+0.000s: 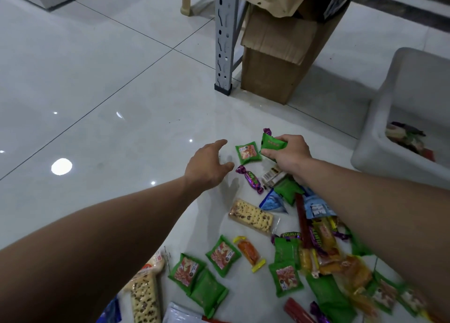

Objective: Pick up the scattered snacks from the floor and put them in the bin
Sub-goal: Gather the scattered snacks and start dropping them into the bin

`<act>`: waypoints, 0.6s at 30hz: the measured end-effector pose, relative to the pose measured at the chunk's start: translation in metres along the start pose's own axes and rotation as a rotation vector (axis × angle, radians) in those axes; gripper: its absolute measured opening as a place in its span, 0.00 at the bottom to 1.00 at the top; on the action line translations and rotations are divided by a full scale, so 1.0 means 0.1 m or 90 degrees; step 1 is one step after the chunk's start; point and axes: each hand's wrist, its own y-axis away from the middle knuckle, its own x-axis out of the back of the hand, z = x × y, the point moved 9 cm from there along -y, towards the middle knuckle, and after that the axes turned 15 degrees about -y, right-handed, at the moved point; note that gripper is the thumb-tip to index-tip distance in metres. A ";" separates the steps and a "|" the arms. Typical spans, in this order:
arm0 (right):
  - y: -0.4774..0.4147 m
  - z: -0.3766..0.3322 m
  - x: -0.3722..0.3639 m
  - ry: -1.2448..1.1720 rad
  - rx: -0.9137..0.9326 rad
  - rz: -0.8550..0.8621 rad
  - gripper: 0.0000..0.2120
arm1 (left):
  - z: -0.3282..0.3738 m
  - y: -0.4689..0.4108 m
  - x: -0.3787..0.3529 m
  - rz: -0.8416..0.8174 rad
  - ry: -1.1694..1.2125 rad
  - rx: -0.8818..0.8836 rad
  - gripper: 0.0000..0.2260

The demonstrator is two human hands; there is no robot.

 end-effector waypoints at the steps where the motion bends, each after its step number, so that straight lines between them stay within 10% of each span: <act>1: -0.01 0.02 0.04 -0.011 -0.004 0.007 0.17 | 0.05 -0.02 -0.04 -0.007 -0.003 -0.012 0.31; 9: -0.13 0.19 0.18 -0.039 -0.027 0.030 0.07 | 0.38 -0.21 -0.39 -0.073 -0.119 -0.118 0.44; 18: -0.26 0.36 0.25 -0.067 -0.027 0.040 0.13 | 0.45 -0.35 -0.51 -0.018 -0.167 -0.153 0.36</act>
